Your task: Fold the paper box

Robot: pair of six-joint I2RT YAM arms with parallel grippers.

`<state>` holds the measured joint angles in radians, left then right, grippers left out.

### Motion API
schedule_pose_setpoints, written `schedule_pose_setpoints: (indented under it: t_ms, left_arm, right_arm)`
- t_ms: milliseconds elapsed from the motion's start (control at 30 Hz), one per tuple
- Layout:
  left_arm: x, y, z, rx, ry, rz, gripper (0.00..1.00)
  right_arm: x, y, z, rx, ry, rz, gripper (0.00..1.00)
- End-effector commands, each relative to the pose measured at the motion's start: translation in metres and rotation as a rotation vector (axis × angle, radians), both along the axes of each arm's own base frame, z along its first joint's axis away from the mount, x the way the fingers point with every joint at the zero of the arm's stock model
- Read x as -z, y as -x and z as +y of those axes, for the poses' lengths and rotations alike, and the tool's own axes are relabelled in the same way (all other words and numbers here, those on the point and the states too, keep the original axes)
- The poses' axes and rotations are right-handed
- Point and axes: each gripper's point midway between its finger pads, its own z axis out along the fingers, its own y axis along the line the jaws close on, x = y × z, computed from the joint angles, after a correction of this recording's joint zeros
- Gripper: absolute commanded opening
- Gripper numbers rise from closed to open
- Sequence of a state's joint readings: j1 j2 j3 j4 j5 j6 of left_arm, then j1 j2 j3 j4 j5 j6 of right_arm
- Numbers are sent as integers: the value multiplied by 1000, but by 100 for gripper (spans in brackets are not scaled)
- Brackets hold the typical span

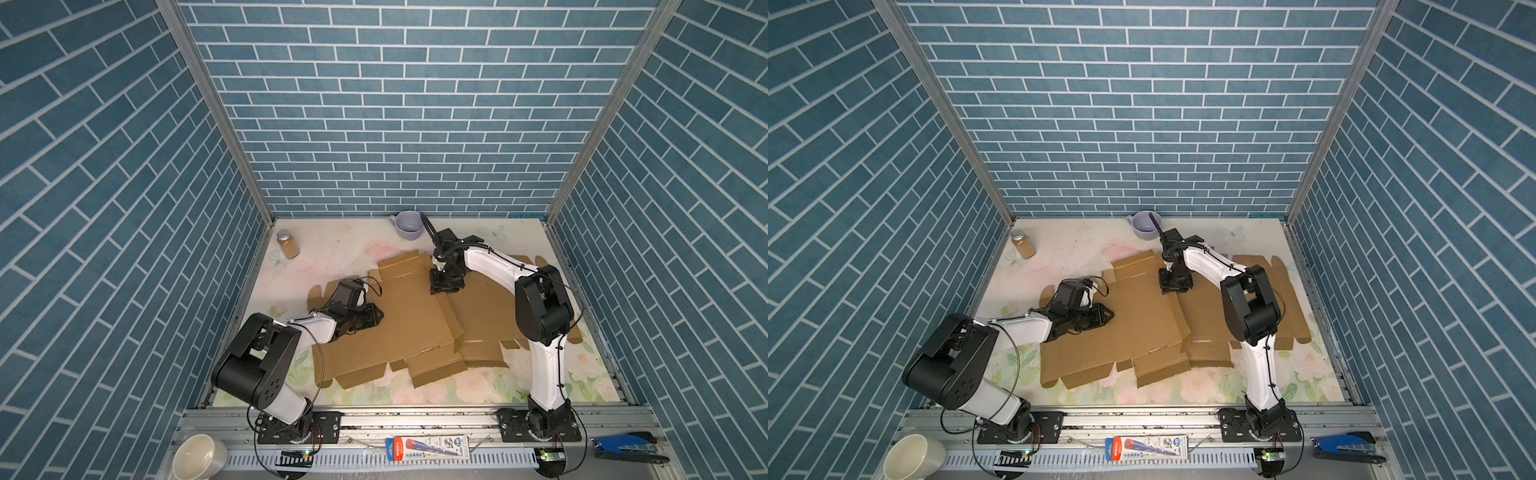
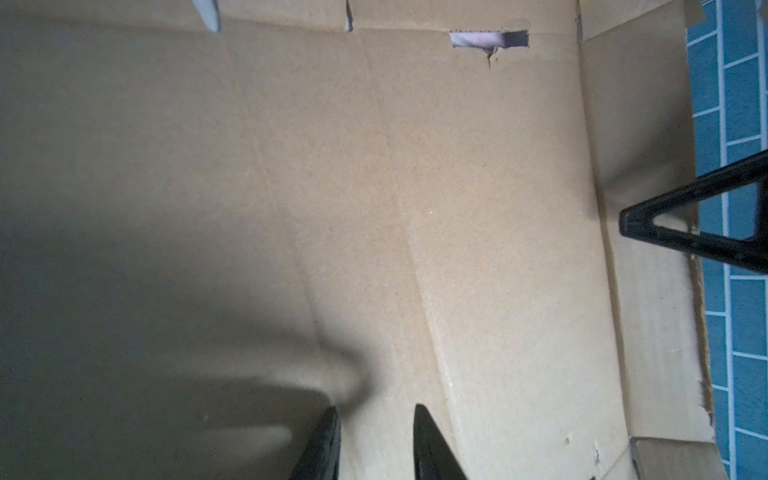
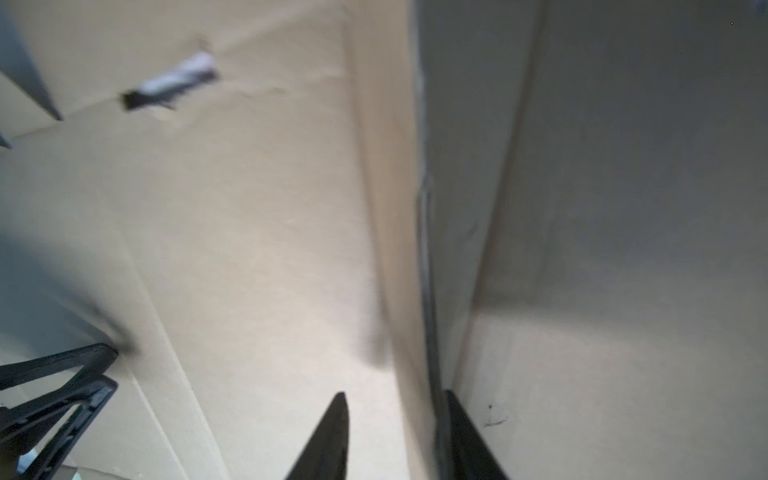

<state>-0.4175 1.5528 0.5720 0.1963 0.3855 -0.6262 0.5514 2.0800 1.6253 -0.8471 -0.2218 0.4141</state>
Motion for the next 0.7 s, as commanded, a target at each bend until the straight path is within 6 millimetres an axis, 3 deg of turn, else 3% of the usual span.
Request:
schedule_pose_setpoints:
  t_ms: [0, 100, 200, 300, 467, 567, 667]
  left_arm:
    - [23, 18, 9, -25, -35, 84, 32]
    - [23, 19, 8, -28, -23, 88, 32]
    - [8, 17, 6, -9, -21, 82, 32]
    - [-38, 8, 14, 8, -84, -17, 37]
    - [-129, -23, 56, -67, -113, -187, 47]
    - [-170, -42, 78, -135, -57, -260, 50]
    - [-198, -59, 93, -184, -25, -316, 53]
  right_arm:
    - [-13, 6, 1, 9, -47, -16, 39]
    - [-10, 4, -5, 16, 3, -47, 24]
    - [-23, -2, -10, -75, 148, -144, 6]
    - [-48, -4, -12, -223, 280, -210, 1]
    - [-88, -6, -19, -412, 419, -260, 0]
    - [-117, -15, -10, -499, 461, -357, 0]
    - [-146, -28, 6, -587, 520, -485, 0]
